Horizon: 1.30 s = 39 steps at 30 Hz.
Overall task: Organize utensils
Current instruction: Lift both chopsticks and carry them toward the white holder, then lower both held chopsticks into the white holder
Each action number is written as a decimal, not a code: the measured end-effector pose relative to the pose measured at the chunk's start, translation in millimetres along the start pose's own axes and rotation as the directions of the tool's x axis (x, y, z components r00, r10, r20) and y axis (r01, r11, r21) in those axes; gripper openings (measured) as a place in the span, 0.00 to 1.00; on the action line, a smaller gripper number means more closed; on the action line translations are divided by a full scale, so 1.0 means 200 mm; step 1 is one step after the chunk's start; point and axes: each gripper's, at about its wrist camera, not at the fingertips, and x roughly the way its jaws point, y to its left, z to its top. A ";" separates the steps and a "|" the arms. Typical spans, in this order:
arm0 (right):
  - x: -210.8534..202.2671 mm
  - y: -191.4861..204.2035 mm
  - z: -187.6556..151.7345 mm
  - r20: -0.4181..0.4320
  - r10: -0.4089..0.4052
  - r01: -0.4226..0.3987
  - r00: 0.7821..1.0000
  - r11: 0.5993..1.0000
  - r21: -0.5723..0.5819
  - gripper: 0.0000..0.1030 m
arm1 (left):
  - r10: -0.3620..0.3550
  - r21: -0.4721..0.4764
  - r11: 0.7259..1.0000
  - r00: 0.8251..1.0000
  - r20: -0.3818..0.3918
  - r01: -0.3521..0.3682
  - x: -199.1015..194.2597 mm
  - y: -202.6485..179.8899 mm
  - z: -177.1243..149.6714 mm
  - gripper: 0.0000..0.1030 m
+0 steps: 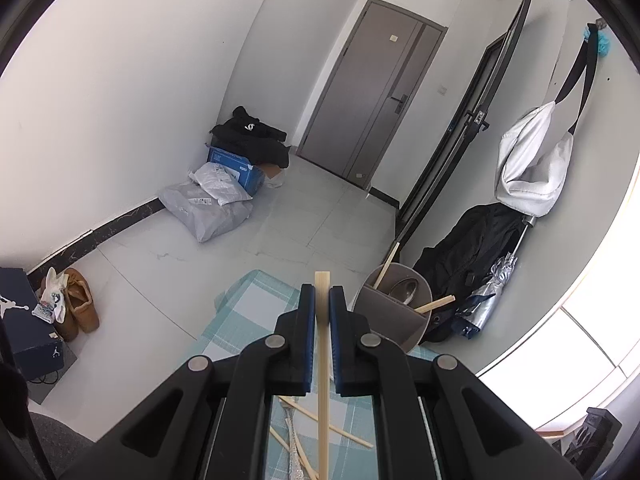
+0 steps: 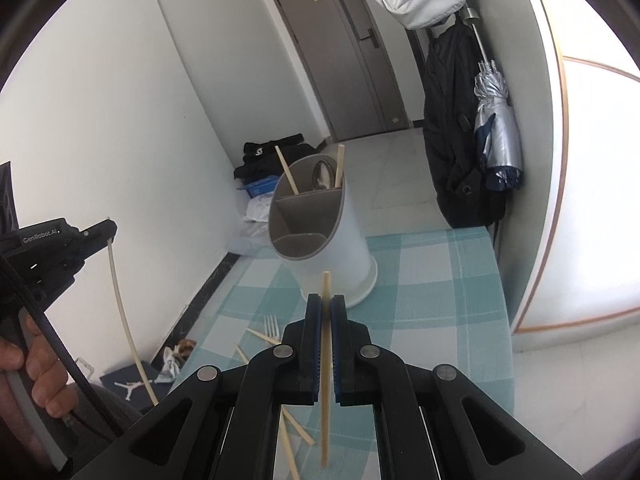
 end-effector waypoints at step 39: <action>0.33 0.13 1.11 0.249 0.106 -0.083 0.963 0.991 -0.101 0.04 | -0.096 0.009 0.995 0.959 0.268 0.098 0.67 -0.16 0.52 0.04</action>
